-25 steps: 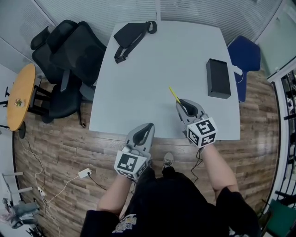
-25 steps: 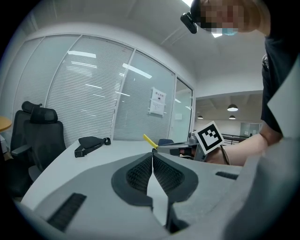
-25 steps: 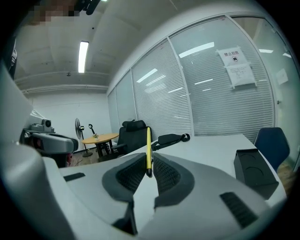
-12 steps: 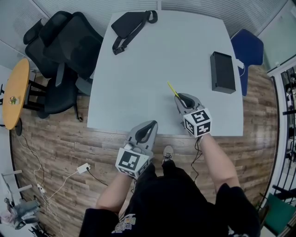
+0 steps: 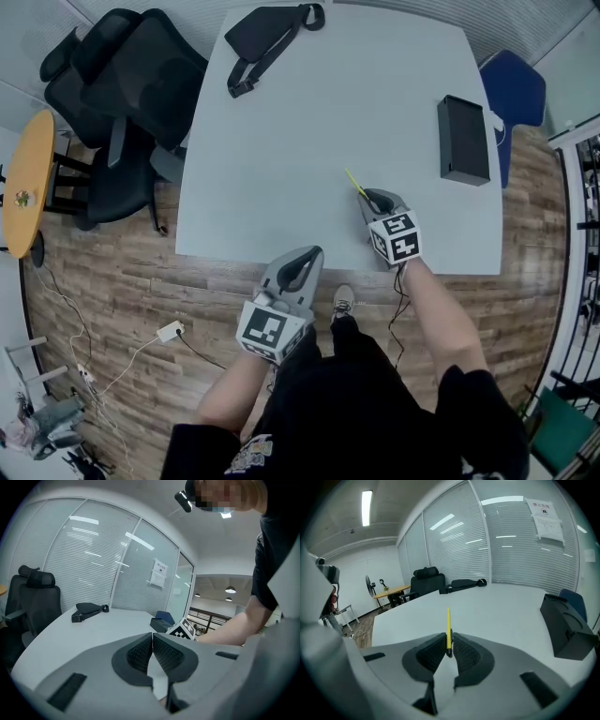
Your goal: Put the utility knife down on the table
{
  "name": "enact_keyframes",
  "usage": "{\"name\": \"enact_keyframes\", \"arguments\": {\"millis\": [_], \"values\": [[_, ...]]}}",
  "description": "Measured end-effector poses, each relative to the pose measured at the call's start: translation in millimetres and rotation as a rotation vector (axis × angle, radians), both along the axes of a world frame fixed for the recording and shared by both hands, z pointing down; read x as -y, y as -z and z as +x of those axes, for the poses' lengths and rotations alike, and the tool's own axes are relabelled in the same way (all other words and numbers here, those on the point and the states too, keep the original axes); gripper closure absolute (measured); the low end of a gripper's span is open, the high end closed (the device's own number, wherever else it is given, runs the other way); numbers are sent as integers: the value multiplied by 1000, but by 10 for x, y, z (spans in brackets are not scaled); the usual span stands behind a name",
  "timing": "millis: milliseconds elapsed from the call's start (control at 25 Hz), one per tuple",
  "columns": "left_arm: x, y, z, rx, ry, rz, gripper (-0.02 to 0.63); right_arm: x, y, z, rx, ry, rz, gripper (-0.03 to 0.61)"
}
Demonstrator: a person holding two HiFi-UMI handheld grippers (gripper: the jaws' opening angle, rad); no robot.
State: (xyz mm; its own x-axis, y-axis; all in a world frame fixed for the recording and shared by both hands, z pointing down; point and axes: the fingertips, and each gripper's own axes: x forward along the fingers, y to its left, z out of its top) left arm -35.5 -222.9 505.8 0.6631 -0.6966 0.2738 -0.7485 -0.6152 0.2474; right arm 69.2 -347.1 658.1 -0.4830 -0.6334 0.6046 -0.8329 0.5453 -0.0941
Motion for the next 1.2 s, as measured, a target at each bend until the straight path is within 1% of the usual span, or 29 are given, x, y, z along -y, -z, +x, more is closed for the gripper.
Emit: {"name": "enact_keyframes", "arguments": {"millis": [320,520,800,1040,1200], "values": [[51,-110,-27,-2,6,-19,607,39,-403,61,-71,4,-86,525],[77,-177,-74,-2,19,-32,607,52,-557,70,-118,24,-112,525],[96,-193,-134,-11,36,-38,607,62,-668,57,-155,37,-144,523],[84,-208,-169,-9,43,-51,607,57,-699,47,-158,36,-154,520],[64,-205,-161,-11,42,-47,607,35,-700,30,-144,45,-157,498]]}}
